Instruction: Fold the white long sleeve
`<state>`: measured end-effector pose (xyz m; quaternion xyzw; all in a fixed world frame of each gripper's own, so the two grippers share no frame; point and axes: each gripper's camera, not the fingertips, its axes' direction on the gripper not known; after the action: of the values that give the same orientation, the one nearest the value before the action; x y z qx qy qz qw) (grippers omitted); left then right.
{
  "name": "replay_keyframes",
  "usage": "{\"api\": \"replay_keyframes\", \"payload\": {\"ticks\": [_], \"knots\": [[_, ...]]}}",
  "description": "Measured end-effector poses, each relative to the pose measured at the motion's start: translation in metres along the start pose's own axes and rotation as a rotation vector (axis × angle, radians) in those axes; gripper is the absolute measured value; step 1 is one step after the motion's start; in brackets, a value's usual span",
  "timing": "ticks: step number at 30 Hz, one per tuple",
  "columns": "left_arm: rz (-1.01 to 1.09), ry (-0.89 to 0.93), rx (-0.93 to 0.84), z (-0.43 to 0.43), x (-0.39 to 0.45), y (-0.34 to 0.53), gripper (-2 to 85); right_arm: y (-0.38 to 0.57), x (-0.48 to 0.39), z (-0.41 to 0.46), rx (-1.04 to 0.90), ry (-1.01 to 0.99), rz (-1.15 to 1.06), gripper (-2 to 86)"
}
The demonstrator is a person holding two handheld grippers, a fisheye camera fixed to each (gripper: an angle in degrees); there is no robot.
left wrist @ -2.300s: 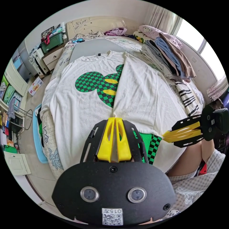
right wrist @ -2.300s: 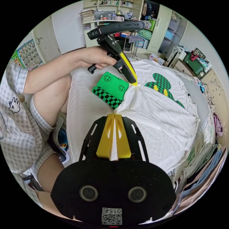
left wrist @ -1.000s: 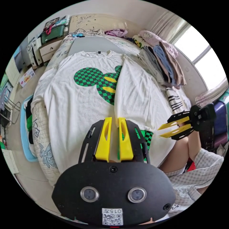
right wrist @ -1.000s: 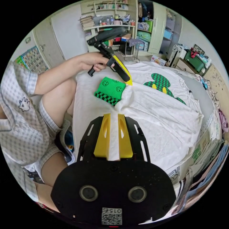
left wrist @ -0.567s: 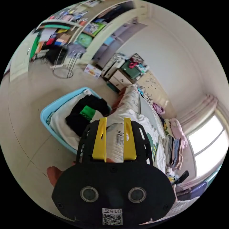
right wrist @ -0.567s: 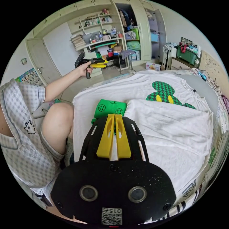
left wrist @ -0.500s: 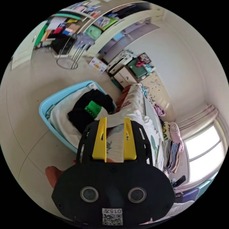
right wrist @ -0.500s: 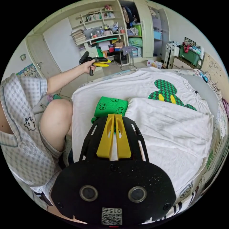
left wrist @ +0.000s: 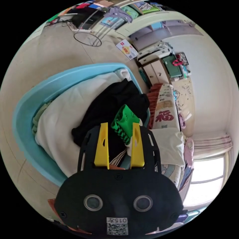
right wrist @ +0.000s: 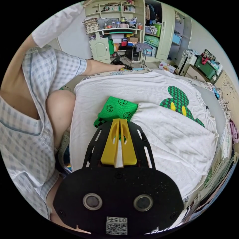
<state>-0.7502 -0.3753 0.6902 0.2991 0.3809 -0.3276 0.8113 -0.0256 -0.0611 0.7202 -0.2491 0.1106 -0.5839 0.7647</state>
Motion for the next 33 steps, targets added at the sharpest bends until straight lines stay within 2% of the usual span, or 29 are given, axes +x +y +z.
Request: {"api": "replay_keyframes", "payload": {"ticks": [3,7,10,14,18,20,22,24,27,28,30,33], "knots": [[0.009,-0.039,0.009,0.0,0.013,0.008,5.0,0.0,0.002,-0.005,0.0,0.015,-0.007,-0.6],[0.076,-0.081,0.114,-0.033,0.051,0.028,1.9,0.001,0.009,-0.012,0.001,0.006,-0.001,-0.6],[0.193,-0.193,0.176,-0.075,0.112,0.05,1.2,0.002,0.017,-0.019,0.001,-0.002,0.007,-0.6],[0.413,-0.264,0.364,-0.155,0.234,0.107,0.9,0.004,0.032,-0.031,0.007,-0.029,0.091,-0.5],[0.7,-0.128,0.519,-0.225,0.379,0.209,0.8,0.012,0.045,-0.055,0.027,-0.049,0.13,-0.4],[0.855,-0.032,0.525,-0.238,0.441,0.273,0.8,0.02,0.058,-0.079,0.07,-0.096,0.153,-0.2],[1.024,0.059,0.476,-0.235,0.497,0.345,0.8,0.037,0.077,-0.108,0.156,-0.139,0.208,0.1],[1.218,0.143,0.354,-0.204,0.552,0.447,0.9,0.072,0.107,-0.148,0.292,-0.15,0.331,1.2],[1.34,0.188,0.185,-0.128,0.582,0.563,1.0,0.129,0.15,-0.185,0.439,-0.092,0.575,4.2],[1.365,0.176,0.143,-0.108,0.584,0.583,1.1,0.14,0.159,-0.19,0.458,-0.089,0.63,4.8],[1.46,0.043,-0.054,-0.031,0.59,0.649,1.2,0.183,0.188,-0.198,0.532,-0.176,0.796,7.1],[1.588,-0.025,-0.185,0.017,0.594,0.707,1.2,0.215,0.209,-0.193,0.581,-0.304,0.894,8.6]]}}
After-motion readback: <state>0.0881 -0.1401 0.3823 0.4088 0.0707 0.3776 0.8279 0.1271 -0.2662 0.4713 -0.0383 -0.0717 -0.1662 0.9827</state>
